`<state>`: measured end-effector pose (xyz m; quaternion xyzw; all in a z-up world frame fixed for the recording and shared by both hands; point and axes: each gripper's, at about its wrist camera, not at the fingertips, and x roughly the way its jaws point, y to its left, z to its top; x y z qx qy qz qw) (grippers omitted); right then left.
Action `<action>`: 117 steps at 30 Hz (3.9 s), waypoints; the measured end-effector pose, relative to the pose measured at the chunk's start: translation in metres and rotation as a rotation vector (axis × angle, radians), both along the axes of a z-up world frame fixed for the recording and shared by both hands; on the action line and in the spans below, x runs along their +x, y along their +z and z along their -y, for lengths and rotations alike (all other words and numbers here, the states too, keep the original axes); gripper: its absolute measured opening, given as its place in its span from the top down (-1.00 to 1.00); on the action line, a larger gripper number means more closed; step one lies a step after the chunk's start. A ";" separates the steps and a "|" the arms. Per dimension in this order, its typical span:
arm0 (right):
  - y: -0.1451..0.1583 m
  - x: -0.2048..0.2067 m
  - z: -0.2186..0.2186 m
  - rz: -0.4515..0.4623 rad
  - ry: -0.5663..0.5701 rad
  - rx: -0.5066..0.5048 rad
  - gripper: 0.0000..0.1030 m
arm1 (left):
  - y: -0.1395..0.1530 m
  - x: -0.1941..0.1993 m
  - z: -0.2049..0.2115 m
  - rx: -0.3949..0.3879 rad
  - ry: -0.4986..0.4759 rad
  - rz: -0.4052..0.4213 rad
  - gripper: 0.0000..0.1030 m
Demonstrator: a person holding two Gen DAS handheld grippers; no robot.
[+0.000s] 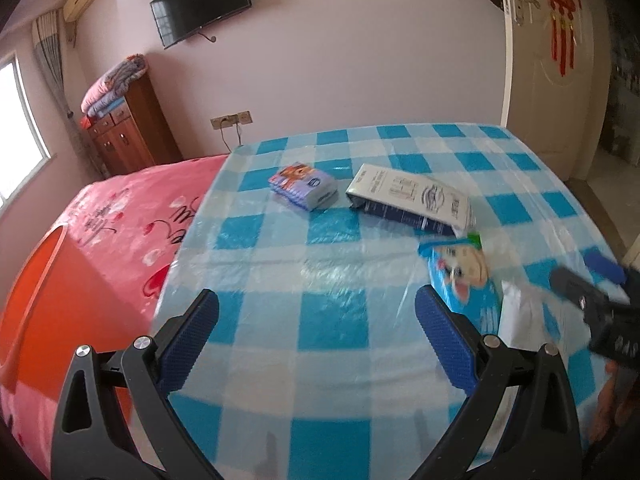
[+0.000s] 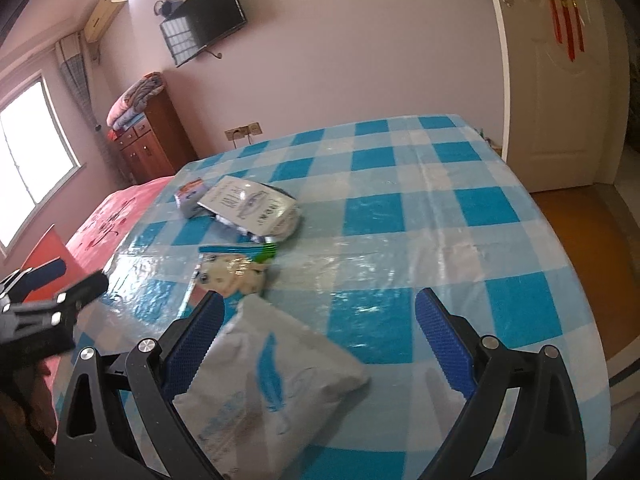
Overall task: Collect trash
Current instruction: 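Move both tools back over the table toward the remaining trash, then grasp the small printed tissue box with the left tool, then grasp the white feather-print wipes bag with the right tool while left tool holds the tissue pack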
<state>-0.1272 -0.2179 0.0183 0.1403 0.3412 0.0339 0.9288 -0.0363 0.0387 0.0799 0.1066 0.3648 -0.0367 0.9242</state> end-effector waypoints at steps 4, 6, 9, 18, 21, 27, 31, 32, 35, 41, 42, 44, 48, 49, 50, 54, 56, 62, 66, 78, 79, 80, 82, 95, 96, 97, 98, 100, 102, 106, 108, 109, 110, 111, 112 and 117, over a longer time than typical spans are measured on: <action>-0.005 0.004 0.008 -0.019 -0.001 0.021 -0.84 | -0.005 0.036 0.003 -0.055 0.036 -0.033 -0.92; -0.007 0.006 0.011 -0.031 0.000 0.031 -0.84 | -0.008 0.060 0.003 -0.087 0.066 -0.049 -0.92; -0.011 0.009 0.013 -0.051 0.011 0.047 -0.84 | -0.012 0.091 0.001 -0.126 0.111 -0.070 -0.92; -0.021 0.015 0.014 -0.081 0.043 0.077 -0.84 | -0.036 0.185 -0.014 -0.227 0.296 -0.157 -0.92; -0.024 0.017 0.017 -0.094 0.056 0.103 -0.84 | -0.043 0.204 -0.015 -0.216 0.328 -0.177 -0.92; -0.025 0.018 0.015 -0.103 0.087 0.118 -0.85 | -0.050 0.225 -0.015 -0.173 0.362 -0.213 -0.91; -0.025 0.016 0.016 -0.102 0.097 0.126 -0.85 | -0.055 0.228 -0.015 -0.167 0.386 -0.236 -0.72; -0.025 0.016 0.017 -0.102 0.099 0.128 -0.85 | -0.057 0.229 -0.016 -0.164 0.388 -0.242 -0.57; -0.024 0.016 0.016 -0.101 0.106 0.131 -0.85 | -0.060 0.228 -0.014 -0.141 0.396 -0.246 -0.37; -0.024 0.015 0.014 -0.103 0.119 0.118 -0.85 | -0.057 0.219 -0.010 -0.141 0.376 -0.234 -0.04; -0.024 0.015 0.013 -0.103 0.120 0.115 -0.85 | -0.056 0.217 -0.009 -0.140 0.370 -0.234 -0.04; -0.024 0.015 0.012 -0.104 0.123 0.107 -0.85 | -0.057 0.212 -0.009 -0.139 0.358 -0.231 -0.03; -0.023 0.015 0.007 -0.107 0.130 0.081 -0.85 | -0.057 0.195 -0.008 -0.137 0.333 -0.226 -0.03; -0.023 0.015 0.006 -0.110 0.133 0.075 -0.85 | -0.057 0.190 -0.008 -0.136 0.324 -0.224 -0.03; -0.024 0.014 0.005 -0.112 0.134 0.071 -0.85 | -0.058 0.189 -0.009 -0.134 0.317 -0.222 -0.03; -0.024 0.013 0.001 -0.115 0.139 0.055 -0.85 | -0.059 0.169 -0.010 -0.129 0.286 -0.217 -0.03; -0.023 0.013 -0.001 -0.116 0.142 0.048 -0.85 | -0.060 0.160 -0.011 -0.127 0.273 -0.215 -0.03; -0.022 0.010 -0.007 -0.117 0.153 0.021 -0.85 | -0.061 0.130 -0.012 -0.118 0.229 -0.204 -0.03; -0.022 0.007 -0.012 -0.118 0.158 0.007 -0.85 | -0.061 0.111 -0.013 -0.119 0.203 -0.202 -0.03; -0.021 0.002 -0.022 -0.120 0.164 -0.025 -0.85 | -0.063 0.064 -0.013 -0.124 0.138 -0.195 -0.03; -0.022 0.002 -0.022 -0.122 0.165 -0.024 -0.85 | -0.063 0.060 -0.012 -0.126 0.132 -0.195 -0.03; -0.022 0.001 -0.023 -0.123 0.163 -0.024 -0.85 | -0.063 0.057 -0.012 -0.125 0.124 -0.194 -0.03; -0.021 0.001 -0.023 -0.123 0.160 -0.027 -0.85 | -0.063 0.047 -0.009 -0.117 0.102 -0.190 -0.03; -0.021 -0.002 -0.029 -0.133 0.138 -0.063 -0.84 | -0.067 -0.003 0.008 -0.098 -0.018 -0.177 -0.03; -0.020 -0.003 -0.031 -0.130 0.137 -0.072 -0.84 | -0.067 -0.007 0.010 -0.098 -0.027 -0.175 -0.03; -0.020 -0.004 -0.032 -0.128 0.136 -0.082 -0.84 | -0.067 -0.010 0.011 -0.098 -0.033 -0.173 -0.03; -0.020 -0.005 -0.033 -0.128 0.135 -0.087 -0.84 | -0.067 -0.013 0.012 -0.097 -0.041 -0.171 -0.03; -0.020 -0.005 -0.034 -0.129 0.133 -0.093 -0.84 | -0.068 -0.020 0.015 -0.094 -0.057 -0.168 -0.03; -0.019 -0.006 -0.035 -0.132 0.130 -0.098 -0.84 | -0.068 -0.026 0.018 -0.094 -0.074 -0.166 -0.03; -0.018 -0.007 -0.038 -0.142 0.126 -0.103 -0.84 | -0.069 -0.037 0.022 -0.094 -0.107 -0.158 -0.03; -0.018 -0.007 -0.038 -0.154 0.127 -0.093 -0.84 | -0.070 -0.042 0.022 -0.098 -0.115 -0.154 -0.03; -0.017 -0.007 -0.039 -0.159 0.127 -0.088 -0.84 | -0.070 -0.043 0.022 -0.102 -0.117 -0.153 -0.03; -0.016 -0.008 -0.039 -0.162 0.126 -0.085 -0.84 | -0.069 -0.045 0.022 -0.106 -0.120 -0.153 -0.03; -0.015 -0.008 -0.038 -0.165 0.123 -0.081 -0.84 | -0.069 -0.048 0.022 -0.110 -0.128 -0.154 -0.03; -0.014 -0.008 -0.037 -0.168 0.120 -0.071 -0.84 | -0.070 -0.049 0.023 -0.110 -0.135 -0.153 -0.03; -0.011 -0.015 -0.024 -0.190 0.086 -0.024 -0.84 | -0.071 -0.062 0.028 -0.112 -0.172 -0.146 -0.03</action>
